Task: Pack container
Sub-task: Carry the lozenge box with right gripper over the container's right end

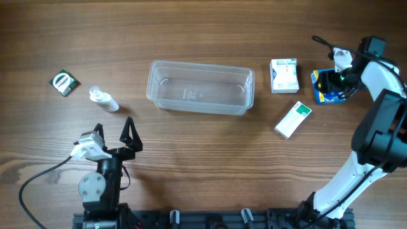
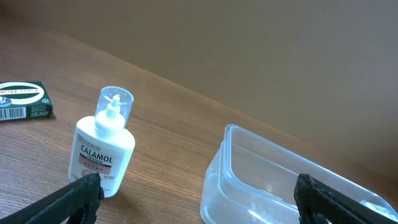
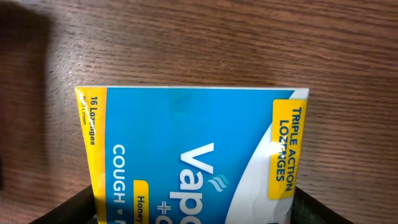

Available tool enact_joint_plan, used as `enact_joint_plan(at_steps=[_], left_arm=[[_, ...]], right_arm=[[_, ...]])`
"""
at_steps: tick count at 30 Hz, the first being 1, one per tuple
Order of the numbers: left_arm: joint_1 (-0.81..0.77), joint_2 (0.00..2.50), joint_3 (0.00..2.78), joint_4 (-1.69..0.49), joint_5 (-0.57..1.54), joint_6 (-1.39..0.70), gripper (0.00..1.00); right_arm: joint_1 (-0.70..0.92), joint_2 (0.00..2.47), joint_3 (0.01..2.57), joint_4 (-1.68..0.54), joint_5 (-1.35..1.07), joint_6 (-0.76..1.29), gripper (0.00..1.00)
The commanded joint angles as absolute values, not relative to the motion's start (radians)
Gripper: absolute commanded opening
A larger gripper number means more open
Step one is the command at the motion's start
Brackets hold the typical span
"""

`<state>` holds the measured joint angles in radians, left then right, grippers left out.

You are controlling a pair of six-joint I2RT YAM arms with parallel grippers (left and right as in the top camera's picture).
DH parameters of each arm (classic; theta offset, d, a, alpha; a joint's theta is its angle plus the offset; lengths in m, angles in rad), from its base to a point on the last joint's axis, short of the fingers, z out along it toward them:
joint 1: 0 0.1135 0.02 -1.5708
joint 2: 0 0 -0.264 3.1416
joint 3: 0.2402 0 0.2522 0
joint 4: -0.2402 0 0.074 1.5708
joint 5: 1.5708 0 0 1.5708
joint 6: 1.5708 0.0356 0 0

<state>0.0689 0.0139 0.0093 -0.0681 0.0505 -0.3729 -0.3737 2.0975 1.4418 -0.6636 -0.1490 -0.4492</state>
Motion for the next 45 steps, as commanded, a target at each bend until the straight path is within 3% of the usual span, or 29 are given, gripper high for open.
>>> enact_joint_plan(at_steps=[1, 16, 25, 34, 40, 45], left_arm=[[0.077, 0.008, 0.006, -0.075, 0.044, -0.372, 1.0], [0.077, 0.009, 0.006, -0.075, 0.044, -0.371, 1.0], [0.077, 0.009, 0.006, -0.075, 0.044, -0.371, 1.0], [0.077, 0.009, 0.006, -0.075, 0.044, -0.371, 1.0], [0.077, 0.009, 0.006, -0.075, 0.044, -0.371, 1.0], [0.077, 0.009, 0.006, -0.075, 0.044, -0.371, 1.0]], right_arm=[[-0.369, 2.136, 1.449, -0.653, -0.078, -0.406, 0.61], [-0.328, 2.074, 1.666, -0.85, -0.189, -0.285, 0.59], [-0.229, 1.973, 1.78, -0.987, -0.471, -0.223, 0.59], [-0.06, 1.875, 1.78, -0.989, -0.761, 0.0, 0.6], [0.108, 1.866, 1.78, -0.996, -0.736, 0.05, 0.57], [0.253, 1.866, 1.779, -1.0, -0.484, 0.196, 0.57]])
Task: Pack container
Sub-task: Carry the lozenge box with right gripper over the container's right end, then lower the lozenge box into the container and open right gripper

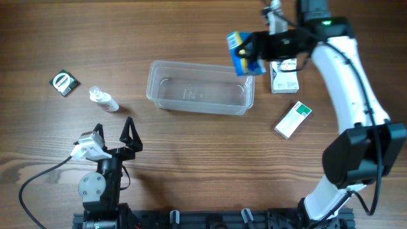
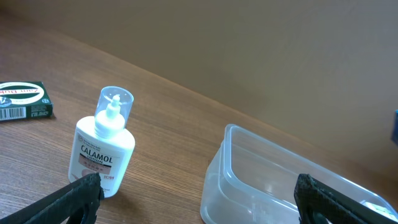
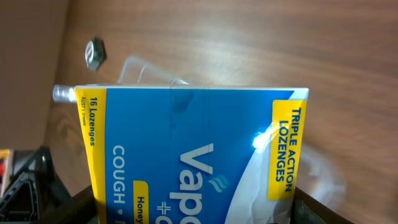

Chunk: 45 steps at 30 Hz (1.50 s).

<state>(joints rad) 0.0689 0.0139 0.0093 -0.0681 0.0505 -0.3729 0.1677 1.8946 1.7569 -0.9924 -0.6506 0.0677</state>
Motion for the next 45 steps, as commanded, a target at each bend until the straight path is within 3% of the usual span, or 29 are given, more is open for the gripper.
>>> enact_joint_plan(at_steps=[1, 16, 33, 45], left_arm=[[0.077, 0.009, 0.006, -0.075, 0.044, -0.371, 1.0], [0.077, 0.009, 0.006, -0.075, 0.044, -0.371, 1.0], [0.077, 0.009, 0.006, -0.075, 0.044, -0.371, 1.0], [0.077, 0.009, 0.006, -0.075, 0.044, -0.372, 1.0]], right_arm=[[0.272, 1.866, 1.779, -1.001, -0.45, 0.216, 0.57], [0.48, 1.866, 1.738, -1.114, 0.023, 0.506, 0.57], [0.48, 1.868, 1.547, -0.895, 0.113, 0.496, 0.56], [0.48, 1.874, 1.546, -0.88, 0.142, 0.473, 0.56]])
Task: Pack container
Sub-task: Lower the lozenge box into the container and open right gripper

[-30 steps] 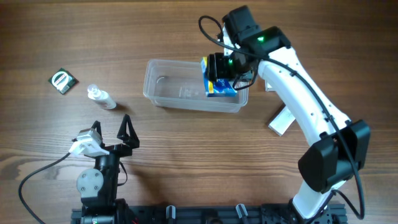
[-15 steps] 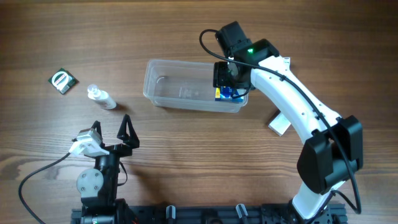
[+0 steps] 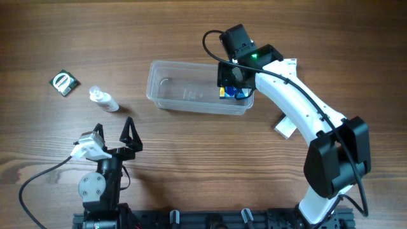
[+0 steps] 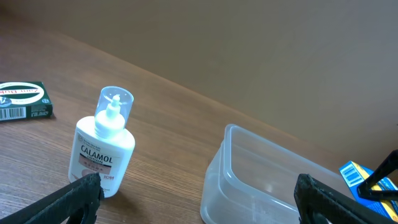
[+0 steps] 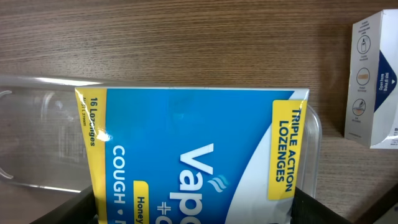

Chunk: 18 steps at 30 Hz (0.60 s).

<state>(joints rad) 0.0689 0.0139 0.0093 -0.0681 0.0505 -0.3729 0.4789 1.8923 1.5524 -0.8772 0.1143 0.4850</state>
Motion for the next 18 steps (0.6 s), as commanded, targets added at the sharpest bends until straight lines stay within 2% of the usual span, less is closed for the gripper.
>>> enact_joint_plan(at_steps=[1, 18], left_arm=[[0.077, 0.009, 0.006, -0.075, 0.044, -0.371, 1.0], [0.077, 0.009, 0.006, -0.075, 0.044, -0.371, 1.0]], right_arm=[[0.48, 1.875, 1.546, -0.884, 0.141, 0.475, 0.56], [0.48, 1.892, 1.514, -0.902, 0.117, 0.528, 0.55]])
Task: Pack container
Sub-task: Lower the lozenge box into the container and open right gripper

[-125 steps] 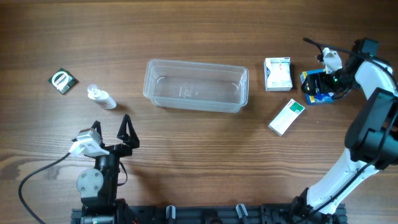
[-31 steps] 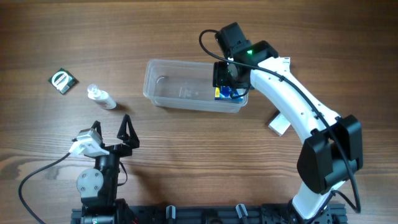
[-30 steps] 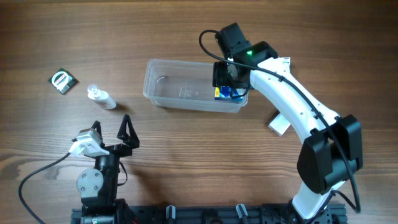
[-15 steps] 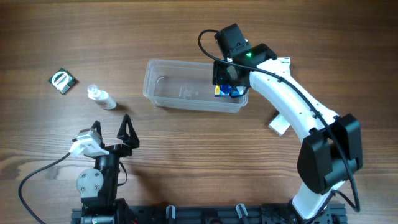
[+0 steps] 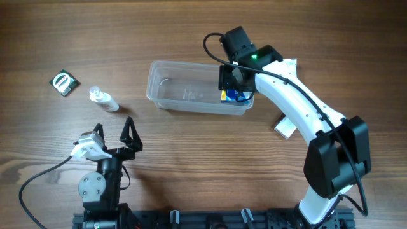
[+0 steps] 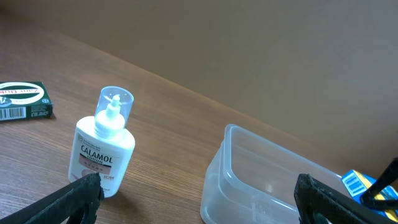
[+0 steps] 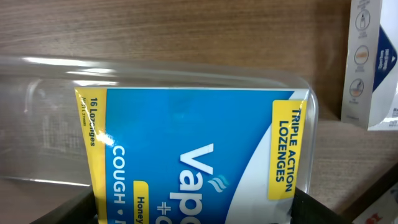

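A clear plastic container (image 5: 191,105) lies in the middle of the table. My right gripper (image 5: 233,89) is shut on a blue and yellow lozenge box (image 7: 193,155) and holds it inside the container's right end (image 7: 311,106); the box (image 5: 231,95) shows under the wrist. The box's corner (image 6: 356,182) shows in the left wrist view. My left gripper (image 5: 113,130) stands open at the near left, nothing between its fingers (image 6: 78,193). A calamol bottle (image 5: 103,99) and a small green box (image 5: 65,82) lie at the left.
A white box (image 7: 372,62) lies right of the container, mostly hidden under my right arm in the overhead view. A green and white box (image 5: 283,129) lies at the right, partly covered by the arm.
My right gripper has moved slightly lower with the lozenge box into the container's right end. The left arm has not moved.
My right gripper was shut on the lozenge box on the table at the far right. Then it held the box in the air over the container's right rim. Later the box was at the container's right end, and now it sits lower inside.
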Available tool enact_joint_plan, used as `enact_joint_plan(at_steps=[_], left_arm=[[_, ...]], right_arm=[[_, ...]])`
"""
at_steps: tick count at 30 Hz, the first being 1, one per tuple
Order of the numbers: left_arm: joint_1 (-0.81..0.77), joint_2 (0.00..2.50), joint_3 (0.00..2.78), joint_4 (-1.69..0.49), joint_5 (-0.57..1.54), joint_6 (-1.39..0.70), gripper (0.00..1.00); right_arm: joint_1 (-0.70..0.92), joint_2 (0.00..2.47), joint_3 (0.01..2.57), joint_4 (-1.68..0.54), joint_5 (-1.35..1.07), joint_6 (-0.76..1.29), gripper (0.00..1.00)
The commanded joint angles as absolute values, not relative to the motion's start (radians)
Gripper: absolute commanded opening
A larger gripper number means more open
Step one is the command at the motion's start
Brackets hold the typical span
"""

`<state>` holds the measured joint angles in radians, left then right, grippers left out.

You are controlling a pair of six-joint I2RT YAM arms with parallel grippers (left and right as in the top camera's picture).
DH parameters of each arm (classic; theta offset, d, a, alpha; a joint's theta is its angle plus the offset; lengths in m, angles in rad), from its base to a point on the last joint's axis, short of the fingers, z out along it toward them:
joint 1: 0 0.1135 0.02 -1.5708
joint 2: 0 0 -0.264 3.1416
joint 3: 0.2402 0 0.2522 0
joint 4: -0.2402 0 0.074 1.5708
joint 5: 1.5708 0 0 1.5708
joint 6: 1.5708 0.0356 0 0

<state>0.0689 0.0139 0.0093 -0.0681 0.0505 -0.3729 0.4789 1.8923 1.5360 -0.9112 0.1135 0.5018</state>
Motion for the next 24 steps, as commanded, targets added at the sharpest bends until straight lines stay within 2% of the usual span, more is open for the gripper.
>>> enact_joint_plan(at_steps=[1, 15, 18, 24], left_arm=[[0.077, 0.009, 0.006, -0.075, 0.044, -0.371, 1.0], [0.077, 0.009, 0.006, -0.075, 0.044, -0.371, 1.0], [0.077, 0.009, 0.006, -0.075, 0.044, -0.372, 1.0], [0.077, 0.009, 0.006, -0.075, 0.044, -0.372, 1.0]], right_arm=[[0.48, 1.892, 1.509, -0.898, 0.111, 0.529, 0.54], [0.48, 1.893, 1.493, -0.867, 0.111, 0.537, 0.56], [0.48, 1.893, 1.493, -0.862, 0.107, 0.522, 0.59], [0.48, 1.893, 1.494, -0.841, 0.073, 0.497, 0.61]])
